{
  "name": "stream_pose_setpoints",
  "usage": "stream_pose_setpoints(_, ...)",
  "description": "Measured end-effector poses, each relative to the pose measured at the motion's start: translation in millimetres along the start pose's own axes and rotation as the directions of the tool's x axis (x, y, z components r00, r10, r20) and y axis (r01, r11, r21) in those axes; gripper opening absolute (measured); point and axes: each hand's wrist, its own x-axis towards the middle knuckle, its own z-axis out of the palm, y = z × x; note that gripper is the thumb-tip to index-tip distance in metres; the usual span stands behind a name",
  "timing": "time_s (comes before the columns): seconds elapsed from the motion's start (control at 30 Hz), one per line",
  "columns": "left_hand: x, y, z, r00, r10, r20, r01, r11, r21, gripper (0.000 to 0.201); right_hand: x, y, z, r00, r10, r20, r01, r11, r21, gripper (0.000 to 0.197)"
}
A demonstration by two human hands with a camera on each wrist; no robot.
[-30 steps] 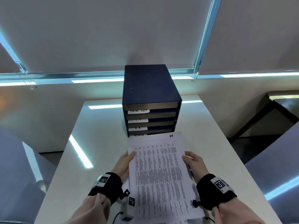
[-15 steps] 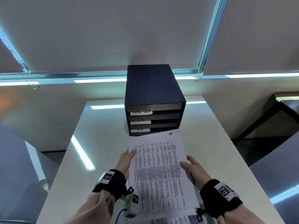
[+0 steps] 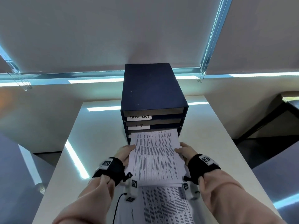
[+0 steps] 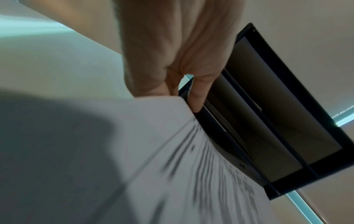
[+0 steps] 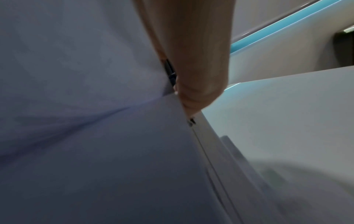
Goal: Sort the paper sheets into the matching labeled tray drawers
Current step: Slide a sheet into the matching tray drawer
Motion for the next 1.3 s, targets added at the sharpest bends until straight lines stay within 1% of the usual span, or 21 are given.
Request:
stream_pose_setpoints(0.07, -1, -15, -7, 0.998, -0.030, 0.049, 0.030, 1.000, -0.006, 0.060, 20, -21, 4, 1.000, -0.020, -0.014, 0.020, 1.000, -0.024, 0.050)
stream_pose_setpoints(0.1, -3, -23, -10, 0.997, -0.052, 0.055, 0.053, 0.999, -0.004, 0.072, 29, -30, 6, 0.999, -0.038, -0.016, 0.038, 0.999, -0.038, 0.048)
stream_pose_setpoints(0.13, -4, -30, -12, 0.995, -0.063, 0.073, 0.064, 0.998, -0.018, 0.074, 38, -38, 8, 0.998, -0.052, -0.022, 0.050, 0.997, -0.062, 0.043)
stream_pose_setpoints(0.2, -5, -40, -9, 0.997, 0.000, 0.080, 0.001, 1.000, -0.009, 0.051, 52, -47, 10, 0.998, -0.049, -0.046, 0.046, 0.996, -0.078, 0.026)
stream_pose_setpoints(0.27, -1, -45, -2, 0.997, 0.078, 0.026, -0.078, 0.997, -0.012, 0.035, 51, -49, 9, 1.000, -0.022, -0.017, 0.021, 0.998, -0.062, 0.020)
stream_pose_setpoints(0.37, 16, -41, 8, 0.987, 0.138, -0.077, -0.145, 0.984, -0.100, 0.032, 24, -44, 1, 0.992, 0.058, 0.116, -0.053, 0.998, -0.046, 0.020)
stream_pose_setpoints(0.47, 32, -28, 23, 0.987, 0.124, -0.105, -0.142, 0.973, -0.180, 0.038, 10, -37, -4, 0.967, 0.122, 0.225, -0.119, 0.993, -0.026, 0.018)
stream_pose_setpoints(0.53, 42, -9, 29, 0.990, 0.118, -0.082, -0.136, 0.952, -0.276, 0.035, 17, -38, 2, 0.969, 0.103, 0.225, -0.144, 0.974, 0.173, 0.014)
stream_pose_setpoints(0.6, 53, 9, 33, 0.991, 0.128, -0.028, -0.127, 0.879, -0.460, 0.040, 33, -44, 18, 0.978, 0.076, 0.195, -0.155, 0.888, 0.433, 0.013)
stream_pose_setpoints(0.67, 63, 22, 35, 0.992, 0.129, -0.006, -0.109, 0.808, -0.579, 0.049, 43, -54, 36, 0.981, 0.056, 0.185, -0.153, 0.810, 0.567, 0.018)
stream_pose_setpoints(0.8, 57, 27, 31, 0.992, 0.127, -0.011, -0.119, 0.892, -0.436, 0.018, 41, -58, 51, 0.963, 0.026, 0.267, -0.174, 0.817, 0.550, 0.021)
stream_pose_setpoints(0.87, 46, 20, 24, 0.978, 0.189, -0.082, -0.204, 0.947, -0.249, 0.023, 33, -50, 44, 0.949, 0.010, 0.316, -0.190, 0.816, 0.546, 0.027)
stream_pose_setpoints(0.93, 27, 6, 16, 0.938, 0.323, -0.121, -0.325, 0.946, 0.010, 0.015, 21, -39, 34, 0.942, -0.007, 0.336, -0.196, 0.802, 0.564, 0.027)
stream_pose_setpoints(1.0, 5, -17, 10, 0.901, 0.434, -0.018, -0.412, 0.866, 0.284, 0.011, 3, -27, 23, 0.949, -0.003, 0.315, -0.170, 0.836, 0.522, 0.024)
stream_pose_setpoints(1.03, -4, -33, 7, 0.882, 0.468, 0.054, -0.444, 0.786, 0.430, 0.012, -6, -17, 17, 0.955, 0.005, 0.298, -0.151, 0.870, 0.469, 0.022)
stream_pose_setpoints(1.07, -8, -49, 2, 0.862, 0.493, 0.119, -0.463, 0.671, 0.579, 0.013, -15, -5, 11, 0.962, 0.021, 0.272, -0.129, 0.915, 0.382, 0.020)
stream_pose_setpoints(1.13, -15, -79, -9, 0.819, 0.529, 0.224, -0.449, 0.346, 0.823, 0.020, -33, 25, -1, 0.973, 0.064, 0.222, -0.096, 0.986, 0.137, 0.019)
stream_pose_setpoints(1.17, -17, -92, -15, 0.806, 0.530, 0.266, -0.420, 0.193, 0.887, 0.031, -41, 41, -5, 0.981, 0.077, 0.176, -0.079, 0.997, 0.006, 0.016)
stream_pose_setpoints(1.2, -18, -102, -21, 0.806, 0.514, 0.294, -0.387, 0.082, 0.918, 0.043, -47, 57, -8, 0.992, 0.071, 0.106, -0.059, 0.991, -0.119, 0.012)
stream_pose_setpoints(1.27, -21, -115, -28, 0.795, 0.518, 0.317, -0.344, -0.046, 0.938, 0.063, -62, 86, -14, 0.999, 0.025, -0.028, -0.034, 0.930, -0.366, 0.007)
stream_pose_setpoints(1.3, -24, -119, -29, 0.790, 0.531, 0.306, -0.318, -0.072, 0.945, 0.069, -71, 98, -14, 0.998, 0.008, -0.069, -0.039, 0.886, -0.462, 0.013)
